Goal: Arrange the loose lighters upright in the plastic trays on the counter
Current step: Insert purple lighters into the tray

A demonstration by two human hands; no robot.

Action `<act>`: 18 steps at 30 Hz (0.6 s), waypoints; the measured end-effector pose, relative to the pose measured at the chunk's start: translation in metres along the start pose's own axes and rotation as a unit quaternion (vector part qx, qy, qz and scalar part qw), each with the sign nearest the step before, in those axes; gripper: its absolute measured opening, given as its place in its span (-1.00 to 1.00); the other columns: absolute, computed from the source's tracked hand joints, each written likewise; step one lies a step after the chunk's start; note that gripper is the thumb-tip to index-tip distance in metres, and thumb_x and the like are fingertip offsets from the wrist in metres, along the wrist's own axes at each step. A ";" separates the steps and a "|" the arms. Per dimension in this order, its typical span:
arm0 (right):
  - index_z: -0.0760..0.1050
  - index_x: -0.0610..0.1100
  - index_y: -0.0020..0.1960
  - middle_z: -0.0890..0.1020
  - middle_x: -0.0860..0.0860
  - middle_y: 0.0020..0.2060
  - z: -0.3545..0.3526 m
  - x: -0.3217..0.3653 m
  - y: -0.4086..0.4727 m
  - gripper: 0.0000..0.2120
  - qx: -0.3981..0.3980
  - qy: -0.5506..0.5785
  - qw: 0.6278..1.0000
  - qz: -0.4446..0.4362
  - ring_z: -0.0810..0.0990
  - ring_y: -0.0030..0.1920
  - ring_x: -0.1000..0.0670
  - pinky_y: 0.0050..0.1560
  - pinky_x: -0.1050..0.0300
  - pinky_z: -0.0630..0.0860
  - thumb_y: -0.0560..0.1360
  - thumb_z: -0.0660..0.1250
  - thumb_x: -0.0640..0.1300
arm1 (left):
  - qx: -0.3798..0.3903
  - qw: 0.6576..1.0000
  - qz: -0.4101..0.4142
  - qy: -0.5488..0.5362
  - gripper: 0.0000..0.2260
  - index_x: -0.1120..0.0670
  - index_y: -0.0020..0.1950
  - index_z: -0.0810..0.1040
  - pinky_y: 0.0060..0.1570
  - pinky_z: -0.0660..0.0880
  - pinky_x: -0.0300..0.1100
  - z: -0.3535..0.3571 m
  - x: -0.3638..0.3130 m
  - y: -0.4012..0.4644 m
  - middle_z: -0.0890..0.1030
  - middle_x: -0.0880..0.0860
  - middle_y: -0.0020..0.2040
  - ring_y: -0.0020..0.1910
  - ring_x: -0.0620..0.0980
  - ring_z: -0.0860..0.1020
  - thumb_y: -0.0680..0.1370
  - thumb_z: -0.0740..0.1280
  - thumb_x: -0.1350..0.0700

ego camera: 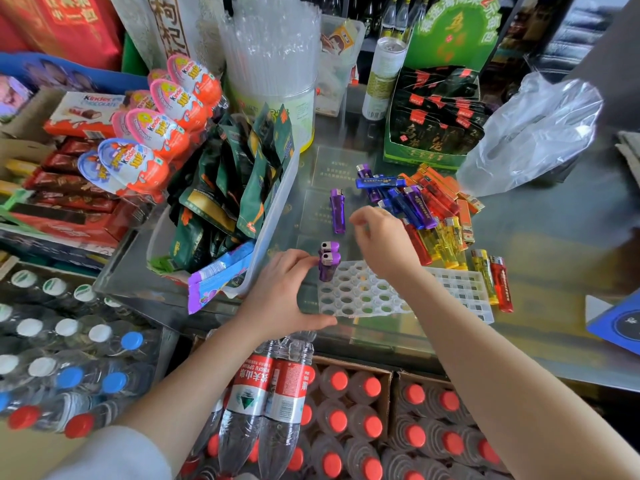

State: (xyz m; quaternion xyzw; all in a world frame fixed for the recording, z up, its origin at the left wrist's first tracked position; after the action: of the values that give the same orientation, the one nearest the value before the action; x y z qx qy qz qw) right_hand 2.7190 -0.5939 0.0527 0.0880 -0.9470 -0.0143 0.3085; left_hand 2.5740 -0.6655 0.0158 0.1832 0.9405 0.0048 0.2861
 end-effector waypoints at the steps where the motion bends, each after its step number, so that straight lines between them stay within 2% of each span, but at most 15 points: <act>1: 0.47 -0.22 0.06 0.56 -0.15 0.03 0.004 0.000 0.008 -0.82 0.006 -0.010 1.000 0.018 0.53 -0.09 -0.10 -0.08 0.02 0.50 0.54 0.14 -0.22 | -0.002 1.000 0.001 -0.003 -0.27 0.09 0.22 0.42 0.15 0.34 -0.11 0.000 0.000 0.000 0.44 0.05 0.11 0.11 0.01 0.38 0.19 0.35 -0.33; 7: 0.40 -0.24 0.07 0.46 -0.18 0.09 0.026 -0.002 0.035 -0.71 0.030 -0.058 0.992 0.109 0.49 0.00 -0.20 -0.11 0.00 0.42 0.51 0.27 -0.03 | 0.017 1.000 -0.002 -0.019 -0.25 0.05 0.26 0.40 0.17 0.21 -0.24 0.000 0.001 0.001 0.39 0.00 0.16 0.16 -0.11 0.28 0.18 0.34 -0.33; 11: 0.47 -0.26 -0.04 0.56 -0.19 -0.10 0.033 0.000 0.040 -0.79 0.026 -0.045 0.992 0.115 0.52 -0.13 -0.18 -0.24 0.10 0.36 0.46 0.33 -0.10 | 0.022 0.999 -0.007 -0.022 -0.23 0.04 0.28 0.38 0.19 0.19 -0.25 0.000 0.002 0.000 0.38 -0.01 0.19 0.19 -0.12 0.26 0.17 0.33 -0.33; 15: 0.48 -0.24 -0.10 0.54 -0.11 -0.24 0.033 0.000 0.034 -0.89 0.060 -0.038 0.990 0.121 0.52 -0.23 -0.13 -0.38 0.17 0.31 0.41 0.31 -0.22 | 0.024 1.000 -0.007 -0.018 -0.23 0.04 0.29 0.38 0.18 0.17 -0.26 0.001 0.002 0.001 0.38 0.00 0.20 0.20 -0.12 0.26 0.18 0.32 -0.34; 18: 0.40 -0.17 -0.10 0.50 0.01 -0.30 0.019 -0.005 0.016 -0.87 0.043 0.069 0.987 0.139 0.45 -0.32 0.04 -0.44 0.22 0.30 0.40 0.33 -0.21 | 0.020 1.000 -0.004 -0.022 -0.23 0.05 0.28 0.39 0.17 0.21 -0.23 0.000 0.000 0.001 0.40 0.00 0.18 0.19 -0.08 0.30 0.18 0.32 -0.34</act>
State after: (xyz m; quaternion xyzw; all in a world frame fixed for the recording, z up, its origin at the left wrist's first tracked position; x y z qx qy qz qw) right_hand 2.7099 -0.5780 0.0358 -0.0308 -0.9262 0.0762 0.3679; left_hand 2.5741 -0.6648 0.0155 0.1851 0.9346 -0.0188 0.3031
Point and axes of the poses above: each hand's wrist, its own y-axis towards the middle knuckle, its own z-axis out of the palm, x = y × z, the point moved 7 cm from there along y, towards the middle knuckle
